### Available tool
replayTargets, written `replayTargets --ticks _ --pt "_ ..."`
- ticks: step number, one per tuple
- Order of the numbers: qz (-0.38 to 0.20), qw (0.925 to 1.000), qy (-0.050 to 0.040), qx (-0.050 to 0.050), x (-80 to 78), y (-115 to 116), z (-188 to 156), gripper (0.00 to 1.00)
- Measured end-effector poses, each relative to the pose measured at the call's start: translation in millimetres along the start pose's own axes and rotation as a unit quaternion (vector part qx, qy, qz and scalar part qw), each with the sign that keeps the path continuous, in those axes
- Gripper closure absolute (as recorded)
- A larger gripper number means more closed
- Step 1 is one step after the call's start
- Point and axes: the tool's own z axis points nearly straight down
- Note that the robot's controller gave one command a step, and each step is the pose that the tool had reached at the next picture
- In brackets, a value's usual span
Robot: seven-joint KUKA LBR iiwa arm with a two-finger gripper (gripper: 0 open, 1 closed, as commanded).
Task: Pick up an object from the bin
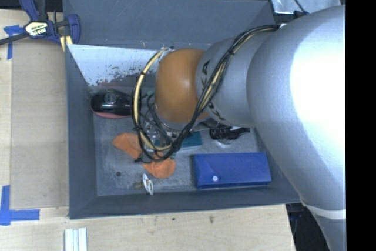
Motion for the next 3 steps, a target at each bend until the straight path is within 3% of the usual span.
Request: replayTargets --ticks 1,3 --pt "0.0 1.0 0.0037 0.001 2.4 -0.9 -19.4 1.0" --pt "0.0 1.0 -0.0002 -0.001 1.5 -0.6 -61.7 1.0"
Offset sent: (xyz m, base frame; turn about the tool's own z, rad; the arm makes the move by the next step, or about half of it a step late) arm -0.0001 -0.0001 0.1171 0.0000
